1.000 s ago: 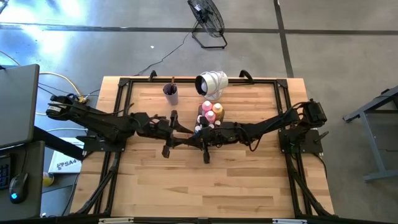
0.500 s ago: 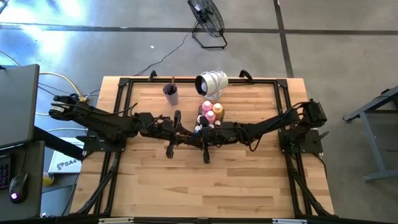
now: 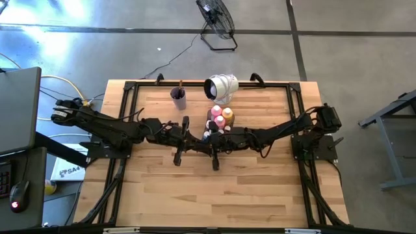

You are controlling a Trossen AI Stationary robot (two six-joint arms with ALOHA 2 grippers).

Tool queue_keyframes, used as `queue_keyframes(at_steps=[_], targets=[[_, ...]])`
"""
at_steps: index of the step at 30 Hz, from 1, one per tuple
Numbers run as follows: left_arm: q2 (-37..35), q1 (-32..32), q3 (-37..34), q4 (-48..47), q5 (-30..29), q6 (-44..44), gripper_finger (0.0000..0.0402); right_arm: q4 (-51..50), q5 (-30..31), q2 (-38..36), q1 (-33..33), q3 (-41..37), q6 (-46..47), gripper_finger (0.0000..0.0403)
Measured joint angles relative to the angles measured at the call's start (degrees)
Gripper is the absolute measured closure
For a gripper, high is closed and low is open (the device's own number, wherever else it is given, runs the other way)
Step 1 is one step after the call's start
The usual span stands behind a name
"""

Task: Pick & Place Paint Supplies
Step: Put the silver paint brush into the violet cup

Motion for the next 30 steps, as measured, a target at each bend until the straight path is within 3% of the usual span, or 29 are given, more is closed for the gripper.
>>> queue_keyframes(at_steps=[12,18,24,30], targets=[[-0.92,0.0,-0.02,-1.81,-3.53,4.03,0.0398,0.84,4.1,0.0,0.0,-0.01,2.25,0.0332],[-4.72,-0.07,-0.04,-8.29,-6.65,5.42,0.0398,0.09,2.79,-0.02,-0.04,-0.01,2.93,0.0271],[-9.54,0.02,-0.07,-14.0,-15.05,8.55,0.0398,-3.56,2.47,-0.07,0.09,-0.01,2.99,0.021],[-15.59,3.21,-0.05,-21.29,-26.04,9.04,0.0398,-10.17,2.49,-0.07,0.02,-0.01,6.47,0.0205]])
